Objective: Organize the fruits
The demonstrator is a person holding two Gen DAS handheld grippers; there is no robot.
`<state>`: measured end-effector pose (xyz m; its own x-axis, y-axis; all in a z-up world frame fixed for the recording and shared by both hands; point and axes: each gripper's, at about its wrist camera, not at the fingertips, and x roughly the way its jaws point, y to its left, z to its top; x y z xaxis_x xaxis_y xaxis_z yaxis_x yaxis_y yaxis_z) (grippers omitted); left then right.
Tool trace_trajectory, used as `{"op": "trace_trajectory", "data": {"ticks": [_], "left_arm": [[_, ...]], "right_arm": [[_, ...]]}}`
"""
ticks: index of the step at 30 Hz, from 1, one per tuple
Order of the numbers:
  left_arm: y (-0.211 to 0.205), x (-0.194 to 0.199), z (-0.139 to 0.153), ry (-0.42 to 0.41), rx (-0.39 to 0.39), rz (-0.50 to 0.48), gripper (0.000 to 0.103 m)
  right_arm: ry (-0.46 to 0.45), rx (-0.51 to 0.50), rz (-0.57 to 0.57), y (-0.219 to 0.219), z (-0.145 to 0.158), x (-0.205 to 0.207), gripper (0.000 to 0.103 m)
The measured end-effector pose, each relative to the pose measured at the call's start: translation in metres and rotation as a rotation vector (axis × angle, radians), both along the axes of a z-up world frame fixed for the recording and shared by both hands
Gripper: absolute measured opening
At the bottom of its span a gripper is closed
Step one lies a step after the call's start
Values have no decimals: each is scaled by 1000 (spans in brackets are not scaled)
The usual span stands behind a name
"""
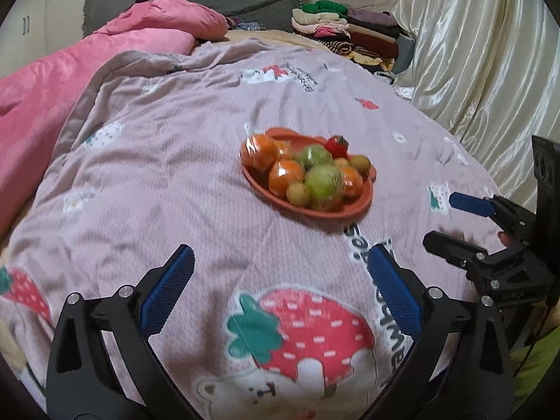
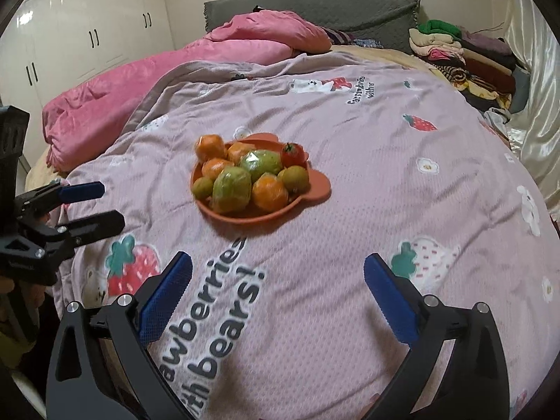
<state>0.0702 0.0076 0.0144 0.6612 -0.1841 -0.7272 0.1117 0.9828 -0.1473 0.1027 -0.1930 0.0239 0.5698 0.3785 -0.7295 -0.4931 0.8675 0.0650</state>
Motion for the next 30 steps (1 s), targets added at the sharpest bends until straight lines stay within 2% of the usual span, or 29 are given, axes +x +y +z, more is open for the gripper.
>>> {"op": "trace_trajectory", "data": {"ticks": [8,30], "left_arm": [[-2,-8,-17,29,9,7,93],[-7,-12,-18,39,2,-1,93]], "right_arm": [[20,-30,-12,-4,-10,-16,98],[22,-37,-33,-2,-15,-16,98]]}}
